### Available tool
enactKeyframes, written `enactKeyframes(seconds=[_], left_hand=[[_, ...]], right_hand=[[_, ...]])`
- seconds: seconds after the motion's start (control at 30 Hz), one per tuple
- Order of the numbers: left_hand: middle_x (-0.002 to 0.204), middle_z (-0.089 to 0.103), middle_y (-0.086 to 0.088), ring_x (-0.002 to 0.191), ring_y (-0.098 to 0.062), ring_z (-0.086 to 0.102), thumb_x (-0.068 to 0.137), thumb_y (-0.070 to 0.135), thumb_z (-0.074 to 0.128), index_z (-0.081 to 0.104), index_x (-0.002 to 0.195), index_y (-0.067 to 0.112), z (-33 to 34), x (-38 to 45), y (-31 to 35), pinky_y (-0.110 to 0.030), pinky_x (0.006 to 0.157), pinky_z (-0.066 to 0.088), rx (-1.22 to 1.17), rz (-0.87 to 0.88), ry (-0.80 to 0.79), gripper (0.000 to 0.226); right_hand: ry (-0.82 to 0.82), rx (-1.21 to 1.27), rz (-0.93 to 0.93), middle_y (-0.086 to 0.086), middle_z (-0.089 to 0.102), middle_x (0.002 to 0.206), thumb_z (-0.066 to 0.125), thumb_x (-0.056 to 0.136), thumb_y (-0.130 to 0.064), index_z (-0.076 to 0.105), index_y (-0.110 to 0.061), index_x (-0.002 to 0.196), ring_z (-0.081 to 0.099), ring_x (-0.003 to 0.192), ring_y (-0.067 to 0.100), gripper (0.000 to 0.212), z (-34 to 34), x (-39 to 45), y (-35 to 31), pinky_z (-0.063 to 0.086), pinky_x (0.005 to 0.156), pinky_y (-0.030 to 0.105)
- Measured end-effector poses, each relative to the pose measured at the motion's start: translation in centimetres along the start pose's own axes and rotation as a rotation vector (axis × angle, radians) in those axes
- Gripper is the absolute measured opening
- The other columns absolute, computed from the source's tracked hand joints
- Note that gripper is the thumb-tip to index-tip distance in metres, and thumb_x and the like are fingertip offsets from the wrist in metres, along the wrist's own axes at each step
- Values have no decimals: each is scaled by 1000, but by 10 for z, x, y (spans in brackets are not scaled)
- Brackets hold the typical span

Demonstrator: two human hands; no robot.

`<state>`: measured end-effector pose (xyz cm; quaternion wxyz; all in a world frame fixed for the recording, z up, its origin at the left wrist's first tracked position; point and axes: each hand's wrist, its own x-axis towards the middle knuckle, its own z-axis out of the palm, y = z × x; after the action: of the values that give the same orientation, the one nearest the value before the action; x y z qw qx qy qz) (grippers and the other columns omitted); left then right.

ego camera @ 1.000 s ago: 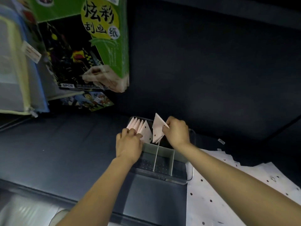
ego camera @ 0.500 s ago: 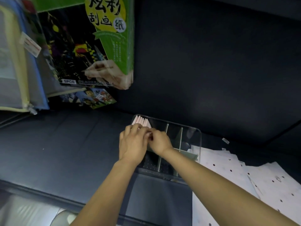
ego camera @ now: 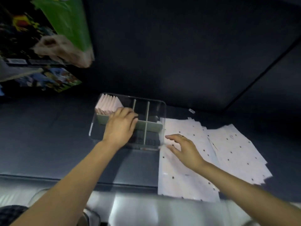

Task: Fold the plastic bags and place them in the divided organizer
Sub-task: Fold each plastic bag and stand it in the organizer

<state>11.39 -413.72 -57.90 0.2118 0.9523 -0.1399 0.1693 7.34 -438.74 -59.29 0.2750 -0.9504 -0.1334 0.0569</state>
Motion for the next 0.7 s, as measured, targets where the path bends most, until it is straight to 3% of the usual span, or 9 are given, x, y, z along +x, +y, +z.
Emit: enactKeyframes(seconds=[0.1, 0.2, 0.3, 0.4, 0.47, 0.53, 0.63, 0.7], left_hand=[[105, 64, -4, 99, -26, 56, 95, 21, 52, 67, 104, 11, 20, -22, 52, -35, 78, 45, -178, 82, -193, 20], [130, 53, 3, 120, -17, 47, 97, 33, 48, 58, 123, 21, 53, -60, 94, -30, 92, 43, -220, 131, -535, 30], [157, 18, 6, 144, -12, 14, 94, 41, 52, 30, 147, 24, 79, -105, 115, -24, 114, 16, -132, 243, -794, 59], [159, -2, 7, 146, -11, -2, 95, 36, 51, 11, 151, 25, 88, -134, 117, -24, 117, 4, -31, 278, -832, 70], [159, 2, 11, 146, -8, 2, 98, 29, 46, 15, 151, 28, 88, -141, 115, -21, 116, 10, -29, 256, -790, 61], [157, 13, 15, 144, -5, 13, 100, 27, 41, 27, 147, 32, 85, -140, 113, -20, 111, 23, -66, 226, -753, 49], [142, 47, 9, 131, -12, 43, 100, 31, 41, 55, 128, 27, 78, -130, 116, -26, 96, 41, -52, 201, -731, 31], [118, 63, 8, 110, -15, 57, 100, 30, 41, 62, 112, 24, 72, -123, 121, -28, 82, 46, -57, 162, -701, 24]], right_hand=[[-96, -85, 124, -7, 53, 129, 61, 90, -30, 52, -22, 129, 49, 119, 11, 41, -11, -66, 56, 32, 94, 11], [-221, -154, 167, -12, 42, 138, 63, 86, -43, 44, -26, 136, 39, 128, 8, 57, -13, -123, 95, 27, 101, 11], [-312, -262, 94, -11, 32, 147, 62, 83, -50, 38, -25, 141, 30, 134, 8, 67, -6, -163, 121, 22, 108, 16], [-231, -294, 39, -5, 33, 149, 61, 90, -33, 46, -19, 135, 31, 137, 11, 50, 2, -182, 132, 27, 109, 21], [-129, -266, 14, 3, 48, 140, 64, 88, -17, 61, -12, 118, 46, 129, 17, 30, 4, -184, 133, 42, 103, 27], [-47, -233, -13, 8, 61, 125, 68, 85, -10, 70, -6, 99, 58, 117, 22, 15, 2, -180, 132, 47, 96, 31], [-109, -175, 64, 5, 64, 122, 58, 93, -18, 70, -7, 106, 58, 115, 18, 21, -9, -172, 133, 41, 101, 22], [-161, -96, 121, 1, 68, 109, 56, 94, -23, 68, -10, 105, 60, 103, 15, 21, -22, -168, 130, 44, 91, 22]])
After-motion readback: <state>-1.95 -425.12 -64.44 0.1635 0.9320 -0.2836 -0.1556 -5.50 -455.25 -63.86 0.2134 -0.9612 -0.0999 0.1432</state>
